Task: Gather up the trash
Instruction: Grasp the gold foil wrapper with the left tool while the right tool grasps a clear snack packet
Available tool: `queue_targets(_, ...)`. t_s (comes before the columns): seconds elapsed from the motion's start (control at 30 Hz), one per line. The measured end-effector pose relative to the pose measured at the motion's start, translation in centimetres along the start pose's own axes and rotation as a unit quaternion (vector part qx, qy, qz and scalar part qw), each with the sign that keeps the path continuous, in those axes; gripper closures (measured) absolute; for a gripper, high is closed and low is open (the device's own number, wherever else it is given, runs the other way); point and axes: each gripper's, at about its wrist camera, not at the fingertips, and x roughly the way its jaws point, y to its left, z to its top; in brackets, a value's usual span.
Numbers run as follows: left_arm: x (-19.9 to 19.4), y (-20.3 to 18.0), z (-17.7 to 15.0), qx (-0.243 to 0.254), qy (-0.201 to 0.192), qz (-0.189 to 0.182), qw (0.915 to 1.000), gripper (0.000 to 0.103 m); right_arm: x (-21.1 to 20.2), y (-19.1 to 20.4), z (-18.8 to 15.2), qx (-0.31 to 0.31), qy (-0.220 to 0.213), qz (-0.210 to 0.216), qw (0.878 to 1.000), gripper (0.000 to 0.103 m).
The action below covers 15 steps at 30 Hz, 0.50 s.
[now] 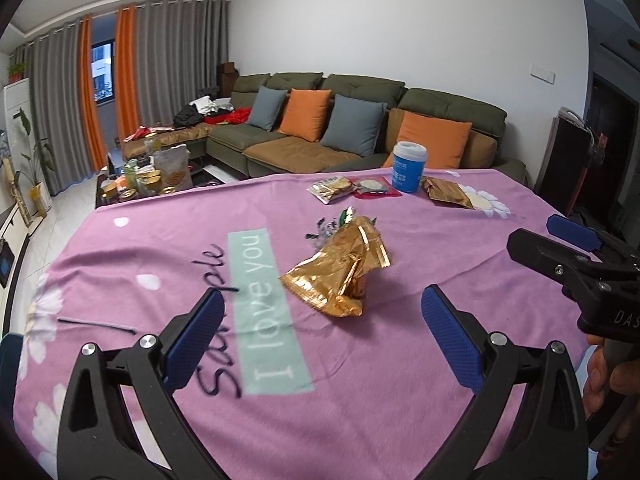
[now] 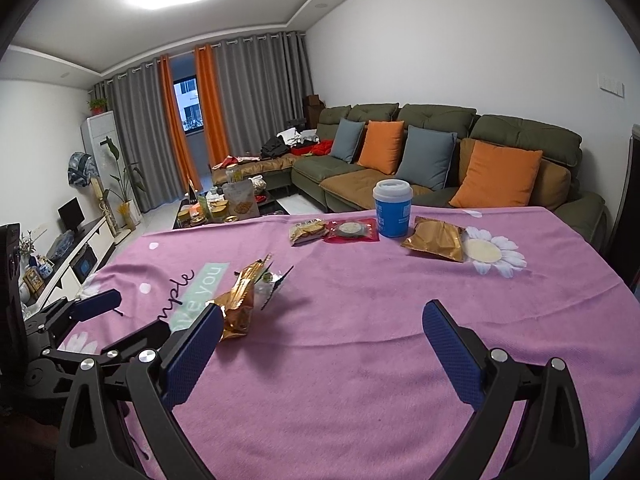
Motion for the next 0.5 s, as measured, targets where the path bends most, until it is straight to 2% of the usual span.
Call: queue_targets(0.5, 7.1, -1.7, 2.3, 0.013, 0.04, -0.012, 0.999, 0.006, 2.8, -1.9, 0.6, 0.018, 0.024, -0.012, 0.999, 0.007)
